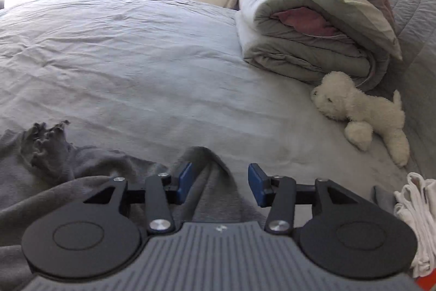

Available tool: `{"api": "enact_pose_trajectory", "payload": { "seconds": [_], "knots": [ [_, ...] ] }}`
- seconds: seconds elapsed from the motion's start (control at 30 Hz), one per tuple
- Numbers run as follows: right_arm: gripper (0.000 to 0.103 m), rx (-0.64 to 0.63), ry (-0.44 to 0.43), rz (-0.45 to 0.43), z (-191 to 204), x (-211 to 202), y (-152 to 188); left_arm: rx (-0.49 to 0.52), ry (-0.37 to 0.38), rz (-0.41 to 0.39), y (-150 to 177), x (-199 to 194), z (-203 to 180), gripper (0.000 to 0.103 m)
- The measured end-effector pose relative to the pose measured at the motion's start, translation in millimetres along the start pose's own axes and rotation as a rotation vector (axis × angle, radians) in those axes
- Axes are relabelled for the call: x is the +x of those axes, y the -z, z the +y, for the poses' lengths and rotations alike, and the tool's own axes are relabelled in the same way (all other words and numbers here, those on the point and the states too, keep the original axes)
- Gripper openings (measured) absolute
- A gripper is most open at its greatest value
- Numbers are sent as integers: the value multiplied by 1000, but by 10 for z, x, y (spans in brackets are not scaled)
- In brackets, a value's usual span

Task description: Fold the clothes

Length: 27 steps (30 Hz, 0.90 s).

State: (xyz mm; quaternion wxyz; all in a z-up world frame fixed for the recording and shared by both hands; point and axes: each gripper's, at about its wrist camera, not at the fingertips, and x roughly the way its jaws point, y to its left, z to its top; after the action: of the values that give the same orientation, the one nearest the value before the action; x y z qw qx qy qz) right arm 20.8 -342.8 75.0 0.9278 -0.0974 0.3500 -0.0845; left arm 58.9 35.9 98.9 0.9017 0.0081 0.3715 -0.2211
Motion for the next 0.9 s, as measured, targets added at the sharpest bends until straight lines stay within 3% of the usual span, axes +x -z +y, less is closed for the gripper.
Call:
{"api": "enact_pose_trajectory", "payload": {
  "seconds": [0.17, 0.33, 0.37, 0.4, 0.43, 0.47, 0.5, 0.53, 0.77, 0.9],
  "knots": [
    [50, -180, -167, -22, 505, 13, -55, -5, 0, 61, 85, 359, -122, 64],
    [60, -204, -307, -19, 745, 143, -212, 6, 9, 117, 280, 639, -255, 62],
    [60, -205, -323, -6, 799, 190, -212, 27, -7, 127, 318, 675, -293, 53],
    [60, -204, -338, 13, 850, 237, -208, 51, -30, 130, 348, 696, -329, 34],
    [57, -205, -348, 29, 903, 280, -200, 70, -40, 131, 364, 701, -352, 22],
    [32, -210, -348, 41, 957, 316, -186, 65, -38, 134, 353, 689, -347, 3],
    [12, -215, -348, 53, 1012, 353, -171, 44, -36, 138, 327, 666, -327, 2],
    [3, -207, -344, 49, 1048, 357, -180, 29, -48, 133, 290, 628, -302, 2],
    [3, -47, -278, -188, 1135, -89, -704, -74, -117, -67, -336, 59, 149, 2],
    [3, 28, -169, -271, 1276, -56, -987, -69, -203, -107, -754, 166, 339, 2]
  ]
}}
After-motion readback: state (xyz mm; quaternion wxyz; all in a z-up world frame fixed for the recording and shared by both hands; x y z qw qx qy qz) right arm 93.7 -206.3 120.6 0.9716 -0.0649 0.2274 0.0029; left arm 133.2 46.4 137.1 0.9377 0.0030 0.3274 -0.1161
